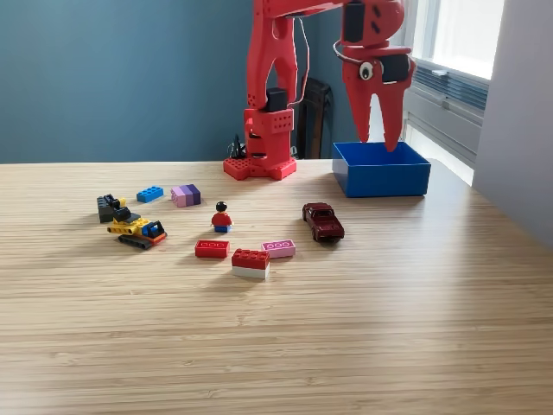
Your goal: Grasp a lego block and put it in the bin.
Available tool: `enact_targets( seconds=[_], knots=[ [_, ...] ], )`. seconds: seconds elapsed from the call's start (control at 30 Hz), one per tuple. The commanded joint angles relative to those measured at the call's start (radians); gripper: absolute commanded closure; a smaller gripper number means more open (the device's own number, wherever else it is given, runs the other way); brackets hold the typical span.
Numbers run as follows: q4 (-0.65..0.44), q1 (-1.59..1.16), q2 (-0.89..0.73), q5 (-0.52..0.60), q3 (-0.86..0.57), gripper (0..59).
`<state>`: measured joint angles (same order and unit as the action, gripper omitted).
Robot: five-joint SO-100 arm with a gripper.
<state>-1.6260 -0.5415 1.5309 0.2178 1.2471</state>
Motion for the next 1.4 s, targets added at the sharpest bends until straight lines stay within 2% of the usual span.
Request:
enact_targets(
  seconds=[0.03, 0.37, 0.53, 0.83, 1.07, 1.4],
  knots=[
    [0.054, 0.192, 0.038, -0.037, -0.031, 35.4],
    [0.156, 0.488, 0.038, -0.129, 0.051, 36.2],
    [0.241, 0.589, 0.038, -0.158, 0.112, 36.1],
    [0.311, 0.629, 0.038, -0.173, 0.206, 35.9],
    [0.318, 0.641, 0.038, -0.193, 0.213, 35.6],
    [0.385, 0.664, 0.037, -0.232, 0.279, 34.8]
  ],
)
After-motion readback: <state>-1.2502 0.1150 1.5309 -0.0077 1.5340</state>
